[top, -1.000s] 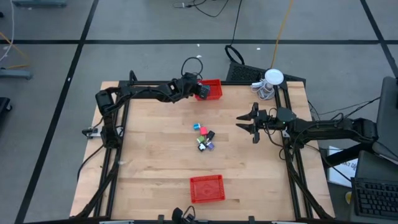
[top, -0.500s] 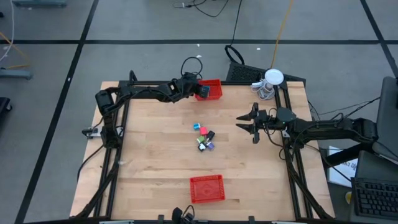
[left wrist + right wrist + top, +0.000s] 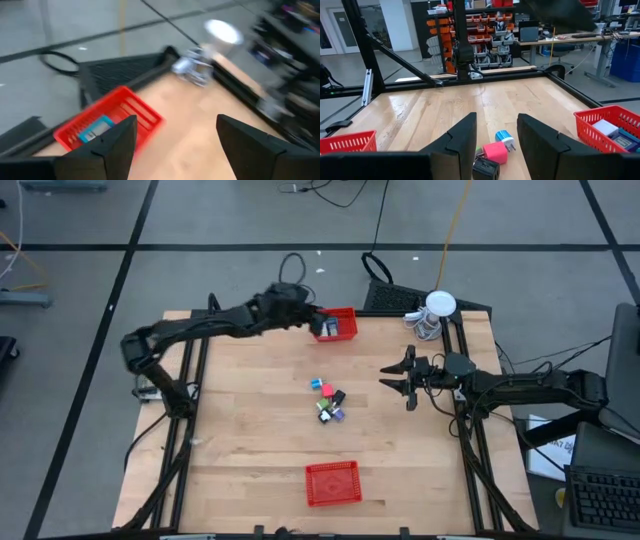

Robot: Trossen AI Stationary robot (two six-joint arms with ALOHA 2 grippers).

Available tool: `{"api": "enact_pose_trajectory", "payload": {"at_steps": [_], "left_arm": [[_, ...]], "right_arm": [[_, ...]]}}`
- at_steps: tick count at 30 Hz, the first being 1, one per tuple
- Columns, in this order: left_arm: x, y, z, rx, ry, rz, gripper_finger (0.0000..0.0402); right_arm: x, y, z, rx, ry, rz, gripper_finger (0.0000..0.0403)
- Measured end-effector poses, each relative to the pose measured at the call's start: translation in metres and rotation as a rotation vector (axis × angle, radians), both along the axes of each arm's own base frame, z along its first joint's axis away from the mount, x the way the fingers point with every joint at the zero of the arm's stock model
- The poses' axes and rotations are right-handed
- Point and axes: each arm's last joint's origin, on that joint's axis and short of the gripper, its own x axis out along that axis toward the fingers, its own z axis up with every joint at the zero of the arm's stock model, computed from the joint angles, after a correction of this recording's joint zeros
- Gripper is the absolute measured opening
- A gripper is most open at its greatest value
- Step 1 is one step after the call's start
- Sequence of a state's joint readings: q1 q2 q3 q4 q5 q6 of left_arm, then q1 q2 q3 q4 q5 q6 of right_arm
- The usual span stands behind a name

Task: Pick & Place Office items
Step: Put the black charger adapter into the bottom orange bin

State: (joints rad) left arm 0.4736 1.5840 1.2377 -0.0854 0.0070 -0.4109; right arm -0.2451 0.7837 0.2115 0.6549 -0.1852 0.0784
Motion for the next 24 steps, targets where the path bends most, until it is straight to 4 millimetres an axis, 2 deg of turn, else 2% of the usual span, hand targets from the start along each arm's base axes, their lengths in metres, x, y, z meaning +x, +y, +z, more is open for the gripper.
{"api": "enact_pose_trajectory", "payload": {"at_steps": [4, 10, 14, 18, 21, 24], "left_arm": [[-0.036, -0.023, 0.035, -0.028, 0.019, -0.139, 0.0286], [-0.089, -0.057, 0.065, -0.051, 0.085, -0.284, 0.0281], [-0.106, -0.097, 0.073, 0.115, 0.029, -0.451, 0.0274], [-0.116, -0.141, 0.063, 0.285, -0.103, -0.623, 0.0277], [-0.130, -0.167, 0.039, 0.351, -0.113, -0.647, 0.0282], [-0.146, -0.180, 0.011, 0.387, -0.061, -0.621, 0.0286]], "right_arm": [[0.000, 0.000, 0.000, 0.000, 0.002, 0.000, 0.0130], [0.000, 0.000, 0.000, 0.001, 0.002, 0.000, 0.0130], [0.000, 0.000, 0.000, 0.001, 0.002, 0.000, 0.0130], [0.000, 0.000, 0.000, 0.001, 0.002, 0.000, 0.0130], [0.000, 0.000, 0.000, 0.013, 0.002, 0.000, 0.0130], [0.000, 0.000, -0.001, 0.017, 0.009, 0.000, 0.0130]]}}
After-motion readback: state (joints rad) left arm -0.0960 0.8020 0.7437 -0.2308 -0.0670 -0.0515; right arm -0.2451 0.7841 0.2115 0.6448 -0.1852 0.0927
